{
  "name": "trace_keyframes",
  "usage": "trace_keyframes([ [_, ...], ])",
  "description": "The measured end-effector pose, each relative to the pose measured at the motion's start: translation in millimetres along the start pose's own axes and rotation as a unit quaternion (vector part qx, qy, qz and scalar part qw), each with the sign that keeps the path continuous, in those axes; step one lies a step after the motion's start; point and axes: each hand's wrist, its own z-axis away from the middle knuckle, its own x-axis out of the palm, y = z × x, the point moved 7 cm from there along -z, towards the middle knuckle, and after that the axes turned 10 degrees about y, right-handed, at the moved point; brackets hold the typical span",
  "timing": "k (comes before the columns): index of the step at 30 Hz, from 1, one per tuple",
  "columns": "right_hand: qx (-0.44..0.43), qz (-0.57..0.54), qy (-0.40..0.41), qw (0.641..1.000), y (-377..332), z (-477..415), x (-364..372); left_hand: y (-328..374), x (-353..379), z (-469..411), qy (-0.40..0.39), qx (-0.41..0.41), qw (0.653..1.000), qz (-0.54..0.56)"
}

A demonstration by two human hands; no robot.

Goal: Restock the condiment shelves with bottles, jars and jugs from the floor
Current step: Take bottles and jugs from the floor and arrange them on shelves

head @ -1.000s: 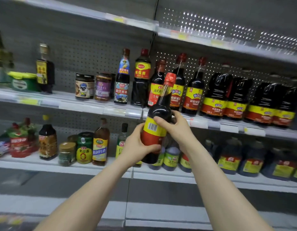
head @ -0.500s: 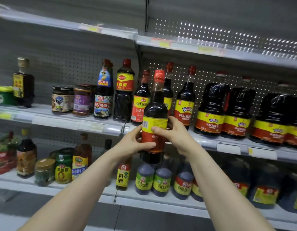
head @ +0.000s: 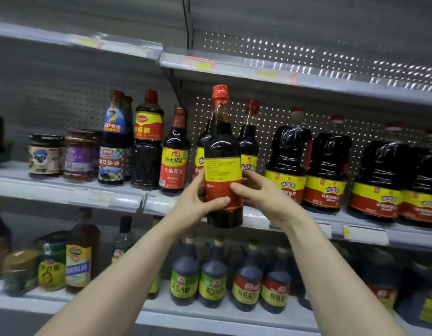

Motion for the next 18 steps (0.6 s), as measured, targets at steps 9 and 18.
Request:
trace_keyframes([
  [9,0.01,0.039,0.042,0.998,18.5,-8.1,-17.5,-16.0,20.6,-17.7,-0.09,-0.059,0.994,0.009],
  [18,-0.047,0.176,0.232,0.956,7.1,-10.2,-24.2,0.0,44.6,-24.4,0.029,0.066,0.99,-0.121],
])
